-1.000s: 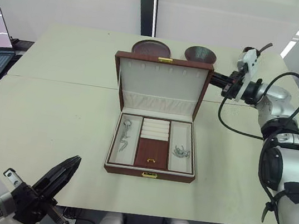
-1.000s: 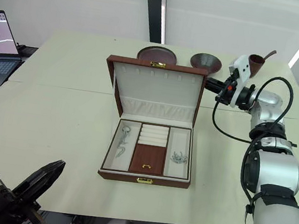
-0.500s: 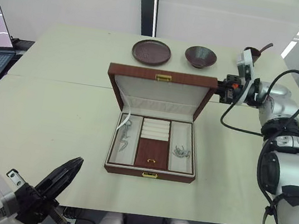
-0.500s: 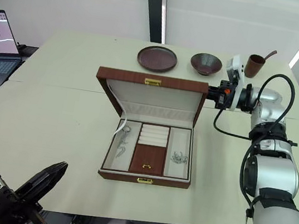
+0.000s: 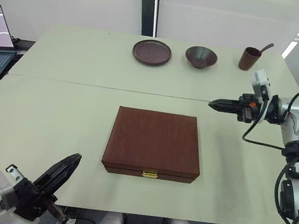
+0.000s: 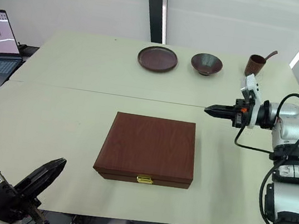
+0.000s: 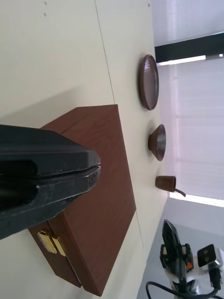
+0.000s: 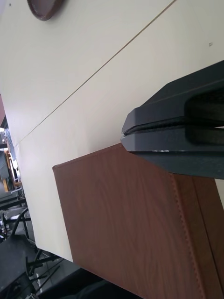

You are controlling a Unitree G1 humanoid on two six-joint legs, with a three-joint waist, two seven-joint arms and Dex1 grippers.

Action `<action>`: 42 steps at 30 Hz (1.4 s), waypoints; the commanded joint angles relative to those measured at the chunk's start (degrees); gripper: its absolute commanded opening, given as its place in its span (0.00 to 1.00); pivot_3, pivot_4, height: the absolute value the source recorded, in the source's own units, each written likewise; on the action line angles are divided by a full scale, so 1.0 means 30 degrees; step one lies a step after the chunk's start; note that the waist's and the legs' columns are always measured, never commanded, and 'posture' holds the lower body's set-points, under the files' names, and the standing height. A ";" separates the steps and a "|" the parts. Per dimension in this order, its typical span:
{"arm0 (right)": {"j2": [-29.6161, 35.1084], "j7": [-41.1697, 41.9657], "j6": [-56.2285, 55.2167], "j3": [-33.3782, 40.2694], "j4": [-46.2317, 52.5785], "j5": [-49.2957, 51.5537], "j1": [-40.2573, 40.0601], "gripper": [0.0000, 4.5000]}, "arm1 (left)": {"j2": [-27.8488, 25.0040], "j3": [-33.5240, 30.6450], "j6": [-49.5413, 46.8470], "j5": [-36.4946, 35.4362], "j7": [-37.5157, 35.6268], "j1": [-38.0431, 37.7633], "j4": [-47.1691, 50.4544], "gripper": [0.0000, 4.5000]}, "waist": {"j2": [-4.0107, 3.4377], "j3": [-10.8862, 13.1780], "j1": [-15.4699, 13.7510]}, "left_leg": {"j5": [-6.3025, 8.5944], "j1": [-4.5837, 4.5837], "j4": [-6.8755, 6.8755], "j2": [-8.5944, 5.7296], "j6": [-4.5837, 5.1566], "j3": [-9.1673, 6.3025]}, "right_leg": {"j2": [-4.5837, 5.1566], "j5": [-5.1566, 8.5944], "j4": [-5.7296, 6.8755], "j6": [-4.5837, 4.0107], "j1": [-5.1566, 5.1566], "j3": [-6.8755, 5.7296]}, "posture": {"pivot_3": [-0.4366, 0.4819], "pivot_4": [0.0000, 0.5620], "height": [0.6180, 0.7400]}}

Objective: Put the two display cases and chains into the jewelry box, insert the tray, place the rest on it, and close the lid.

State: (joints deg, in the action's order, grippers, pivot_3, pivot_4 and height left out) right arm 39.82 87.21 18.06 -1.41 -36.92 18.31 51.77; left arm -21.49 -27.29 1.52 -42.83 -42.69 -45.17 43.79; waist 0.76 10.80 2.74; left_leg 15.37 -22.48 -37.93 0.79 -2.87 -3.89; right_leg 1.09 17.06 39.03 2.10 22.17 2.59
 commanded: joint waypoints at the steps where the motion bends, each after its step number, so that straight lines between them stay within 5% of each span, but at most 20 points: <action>1: 0.1254 -0.1343 -0.0149 0.1933 0.1212 0.0525 -0.1433 0.01 | -0.1773 -0.2373 -0.1763 -0.1646 0.1879 0.1778 -0.1566 0.00 | -0.0022 -0.0003 -0.0260 | -0.0001 -0.0001 -0.0001 -0.0005 -0.0001 -0.0014 | 0.0001 0.0000 0.0005 0.0000 -0.0001 -0.0010 | 0.48 0.27 1.00; 8: 0.2340 -0.4079 -0.0963 0.4271 0.3439 0.0603 -0.6837 0.42 | -0.4677 -0.2237 -0.5225 -0.1507 0.2492 0.6166 -0.6048 0.00 | -0.0011 -0.0011 -0.0354 | -0.0001 0.0000 -0.0006 -0.0024 -0.0002 -0.0015 | 0.0015 -0.0007 -0.0004 0.0011 -0.0029 -0.0012 | 0.48 0.27 1.00; 13: 0.2220 -0.5778 -0.0956 0.5930 0.5235 0.1210 -1.0008 0.73 | -0.5704 -0.1142 -0.3835 0.2803 0.3233 1.0156 -0.9461 0.00 | -0.0033 -0.0014 -0.0287 | -0.0003 0.0026 0.0004 -0.0010 -0.0004 -0.0019 | -0.0008 -0.0007 0.0029 0.0009 -0.0025 -0.0013 | 0.48 0.27 1.00; 17: 0.2102 -0.6737 -0.0790 0.6800 0.6464 0.1732 -1.1714 1.00 | -0.5801 -0.0244 -0.4465 0.2885 0.1949 1.2470 -1.1766 0.20 | -0.0032 -0.0015 -0.0248 | -0.0003 0.0035 0.0002 -0.0008 -0.0005 0.0015 | -0.0002 -0.0010 0.0025 0.0013 -0.0029 0.0019 | 0.48 0.27 1.00; 28: 0.2183 -0.8010 -0.1295 0.7783 0.7936 0.2013 -1.4903 1.00 | -0.6848 0.1066 -0.3604 0.4903 -0.1117 1.6009 -1.7441 0.97 | -0.0028 -0.0016 -0.0323 | -0.0003 0.0028 0.0003 -0.0013 -0.0005 -0.0009 | 0.0006 -0.0010 0.0020 0.0015 -0.0031 -0.0008 | 0.48 0.27 1.00; 42: 0.2244 -0.8209 -0.1850 0.7446 0.7298 0.1852 -1.4802 1.00 | -0.7137 0.0777 -0.5038 0.4747 -0.2194 1.6310 -1.7485 1.00 | -0.0028 -0.0017 -0.0294 | -0.0003 0.0034 0.0005 -0.0008 -0.0006 -0.0010 | 0.0012 -0.0010 0.0024 0.0016 -0.0032 -0.0004 | 0.48 0.27 1.00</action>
State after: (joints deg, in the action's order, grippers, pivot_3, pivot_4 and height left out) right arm 45.62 62.52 13.24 20.16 -15.50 23.36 6.30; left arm -41.49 -23.47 -13.44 -27.94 -48.61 3.46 -9.73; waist 0.67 10.75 1.85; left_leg 15.36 -22.38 -37.91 0.77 -2.89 -3.92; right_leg 1.13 17.03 39.11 2.14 22.08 2.58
